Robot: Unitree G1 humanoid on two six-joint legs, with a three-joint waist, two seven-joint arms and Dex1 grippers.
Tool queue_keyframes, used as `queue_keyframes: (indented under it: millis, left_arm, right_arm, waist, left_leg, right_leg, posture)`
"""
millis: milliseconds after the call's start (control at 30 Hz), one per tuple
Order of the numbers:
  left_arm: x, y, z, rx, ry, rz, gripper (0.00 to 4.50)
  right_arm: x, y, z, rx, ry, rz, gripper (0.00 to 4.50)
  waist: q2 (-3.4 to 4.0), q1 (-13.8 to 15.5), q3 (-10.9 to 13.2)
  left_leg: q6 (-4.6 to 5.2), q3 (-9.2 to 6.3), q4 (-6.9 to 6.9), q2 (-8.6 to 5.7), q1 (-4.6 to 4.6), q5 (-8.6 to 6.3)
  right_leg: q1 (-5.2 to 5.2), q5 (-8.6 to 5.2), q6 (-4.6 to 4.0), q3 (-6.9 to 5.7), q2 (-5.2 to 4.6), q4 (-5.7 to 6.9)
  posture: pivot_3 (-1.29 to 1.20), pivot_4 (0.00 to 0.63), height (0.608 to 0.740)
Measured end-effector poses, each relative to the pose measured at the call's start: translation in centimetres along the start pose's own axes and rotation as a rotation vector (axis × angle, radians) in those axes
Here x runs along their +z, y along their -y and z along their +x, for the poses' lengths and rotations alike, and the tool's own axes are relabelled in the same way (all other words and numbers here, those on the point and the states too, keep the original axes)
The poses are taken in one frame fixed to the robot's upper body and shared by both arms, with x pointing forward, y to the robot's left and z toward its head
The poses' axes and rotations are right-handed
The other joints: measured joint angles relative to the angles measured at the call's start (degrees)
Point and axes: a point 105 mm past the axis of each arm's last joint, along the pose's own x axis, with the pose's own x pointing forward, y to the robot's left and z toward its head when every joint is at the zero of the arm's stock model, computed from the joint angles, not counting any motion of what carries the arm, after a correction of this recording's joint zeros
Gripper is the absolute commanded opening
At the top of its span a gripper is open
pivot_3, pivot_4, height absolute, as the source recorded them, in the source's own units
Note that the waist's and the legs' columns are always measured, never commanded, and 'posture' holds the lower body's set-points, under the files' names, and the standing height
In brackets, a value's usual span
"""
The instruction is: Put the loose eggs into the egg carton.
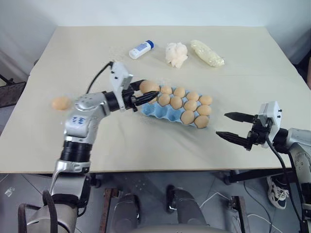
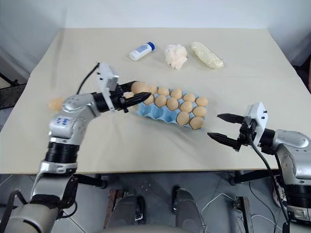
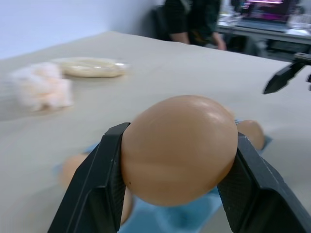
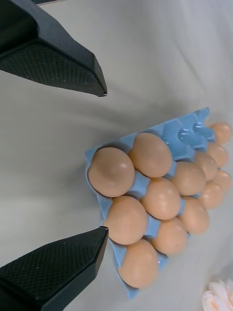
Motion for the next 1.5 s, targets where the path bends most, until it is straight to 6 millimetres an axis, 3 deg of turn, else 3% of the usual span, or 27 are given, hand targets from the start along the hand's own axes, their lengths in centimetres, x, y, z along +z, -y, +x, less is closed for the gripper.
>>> queue_keyframes:
  millis: [167,433,667,867,967,1167,1300,1500]
  left_arm:
    - [-2.1,1.6,2.8,-0.111,-0.044,-0.029,2.17]
    - [-4.1,1.7,4.9,-0.143,-0.094,-0.033,2.17]
    - [-4.7,1.8,5.6,-0.145,-0.082,-0.034,4.40]
    - [-4.3,1.5,5.5,-0.137,-0.076,-0.044,4.46]
    - [-3.1,1.3,5.2,-0.131,-0.059,-0.014,4.46]
    - [-0.5,-0.4,2.7,-0.028,-0.006,0.089,4.46]
    - [0.3,-1.6,-1.3,0.111,0.004,0.125,4.46]
    - [-0.2,-3.1,-7.1,0.327,-0.014,0.118,4.46]
  right_arm:
    - [-0.5,-0.4,-0.1,-0.018,0.001,0.011,4.50]
    - [-0.7,-0.9,-0.8,-0.061,0.013,0.014,4.50]
    - [-0.9,-1.3,-0.8,-0.073,0.011,0.024,4.50]
    - [-0.9,-1.2,-0.8,-0.076,0.013,0.024,4.50]
    - [-0.4,-1.0,-0.7,-0.074,0.024,0.014,4.50]
    - [0.0,-0.7,-0.3,-0.044,0.036,0.012,4.50]
    - [0.6,-0.3,0.0,-0.014,0.053,-0.001,4.50]
    - [0.4,-0.2,0.5,0.020,0.042,0.010,4.50]
  waist:
    - [0.00,-0.1,0.0]
    - [-0.01,-0.1,0.0]
    - [-0.01,0.0,0.0]
    - [-0.02,-0.1,0.0]
    - [-0.02,-0.2,0.0]
    - [-0.02,-0.2,0.0]
    - [-0.01,-0.4,0.0]
    - [-0.01,-0.1,0.0]
  left_leg:
    - [-0.01,-0.03,-0.01,0.00,0.00,-0.01]
    - [0.02,-0.16,0.01,-0.01,-0.03,0.01]
    - [0.03,-0.28,-0.01,-0.02,-0.09,0.01]
    - [0.05,-0.29,-0.01,-0.02,-0.09,0.02]
    - [0.05,-0.30,-0.01,-0.02,-0.08,0.02]
    - [0.05,-0.28,-0.02,0.00,-0.03,0.02]
    - [0.05,-0.29,-0.03,0.00,0.05,0.03]
    - [0.04,-0.24,0.02,0.00,0.05,0.03]
  right_leg:
    - [-0.01,0.00,0.00,-0.03,0.01,0.01]
    - [0.02,-0.01,0.02,-0.02,0.00,-0.12]
    - [0.01,-0.01,0.03,-0.05,0.00,-0.14]
    - [0.01,-0.01,0.03,-0.05,0.00,-0.14]
    - [0.00,-0.01,0.04,-0.02,0.00,-0.13]
    - [-0.02,-0.01,0.03,-0.01,0.01,-0.01]
    - [-0.03,-0.01,0.03,0.06,0.01,0.14]
    - [-0.02,-0.01,0.02,0.07,-0.02,0.21]
  posture:
    - [0.00,0.150,0.740]
    - [0.00,0.150,0.740]
    - [0.00,0.150,0.740]
    - [0.00,0.150,0.740]
    - [0.00,0.150,0.740]
    - [0.00,0.150,0.740]
    - [0.00,0.150,0.740]
    - [0.00,0.150,0.740]
